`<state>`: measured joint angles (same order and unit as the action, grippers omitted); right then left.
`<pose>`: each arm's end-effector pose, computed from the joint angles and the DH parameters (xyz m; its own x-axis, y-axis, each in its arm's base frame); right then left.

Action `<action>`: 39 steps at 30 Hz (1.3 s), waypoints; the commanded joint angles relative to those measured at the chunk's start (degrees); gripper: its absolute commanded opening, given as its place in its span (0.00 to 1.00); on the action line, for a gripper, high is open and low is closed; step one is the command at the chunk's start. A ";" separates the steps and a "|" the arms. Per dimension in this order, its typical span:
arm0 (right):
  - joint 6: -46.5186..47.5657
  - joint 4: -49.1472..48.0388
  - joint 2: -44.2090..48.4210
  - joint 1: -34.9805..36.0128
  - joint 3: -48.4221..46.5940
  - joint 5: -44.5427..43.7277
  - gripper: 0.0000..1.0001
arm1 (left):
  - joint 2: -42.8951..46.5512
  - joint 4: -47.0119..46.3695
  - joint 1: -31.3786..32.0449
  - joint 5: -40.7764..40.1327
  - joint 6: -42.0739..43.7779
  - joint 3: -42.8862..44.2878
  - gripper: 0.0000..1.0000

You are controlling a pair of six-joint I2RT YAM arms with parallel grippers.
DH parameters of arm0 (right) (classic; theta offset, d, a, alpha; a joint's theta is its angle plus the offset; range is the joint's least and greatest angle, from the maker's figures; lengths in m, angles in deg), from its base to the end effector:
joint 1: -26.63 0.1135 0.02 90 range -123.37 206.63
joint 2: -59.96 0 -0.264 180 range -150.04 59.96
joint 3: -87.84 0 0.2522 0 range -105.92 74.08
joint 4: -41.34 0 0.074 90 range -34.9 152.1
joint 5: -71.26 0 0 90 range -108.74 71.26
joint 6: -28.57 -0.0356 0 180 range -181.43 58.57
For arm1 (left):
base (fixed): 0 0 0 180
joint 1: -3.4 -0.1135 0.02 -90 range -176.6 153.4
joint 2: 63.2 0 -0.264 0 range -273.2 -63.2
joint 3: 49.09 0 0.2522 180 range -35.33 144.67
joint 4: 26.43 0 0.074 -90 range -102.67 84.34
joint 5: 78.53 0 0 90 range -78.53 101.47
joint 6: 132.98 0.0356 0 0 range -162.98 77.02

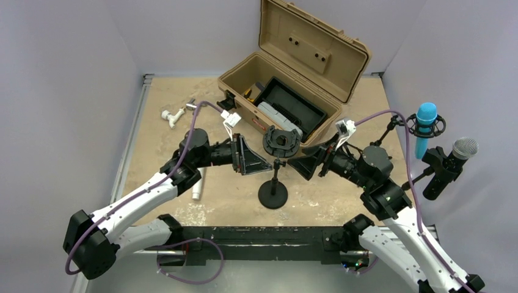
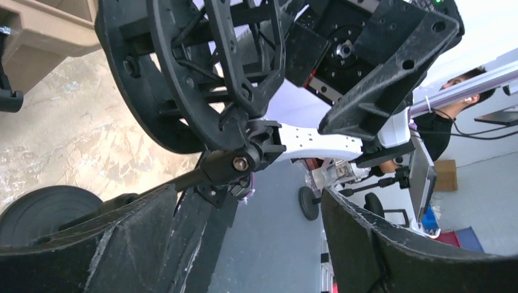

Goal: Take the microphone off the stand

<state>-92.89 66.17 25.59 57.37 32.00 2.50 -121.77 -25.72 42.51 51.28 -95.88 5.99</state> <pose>0.1170 0.0846 0.3486 -0.4538 0.2961 -0.8405 -0.6452 0.5413 0.5391 0.1681 -0.1660 0.3160 -0.8159 -0.1263 -0.5642 0.5458 0.1534 -0.8237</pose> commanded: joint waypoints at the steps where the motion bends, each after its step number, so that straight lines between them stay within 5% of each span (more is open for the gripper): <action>1: -2.30 -4.11 0.72 0.04 1.21 2.80 0.99 | -2.06 -5.99 0.91 -3.95 -4.07 0.34 0.83; 15: -3.84 -9.13 -3.17 0.08 4.21 5.39 0.91 | -5.98 -1.50 2.55 -7.17 -1.82 3.40 0.67; 27: -3.63 -12.96 -5.69 0.09 6.10 7.68 0.85 | -6.99 0.83 2.72 -7.58 -0.52 4.94 0.71; 39: -3.23 -13.48 -6.14 0.03 7.67 8.18 0.80 | -7.79 2.73 3.25 -7.72 0.46 2.85 0.58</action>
<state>-96.39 55.43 19.73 57.37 39.43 9.32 -128.89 -25.20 45.35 44.42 -97.78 9.25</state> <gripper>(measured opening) 0.812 0.569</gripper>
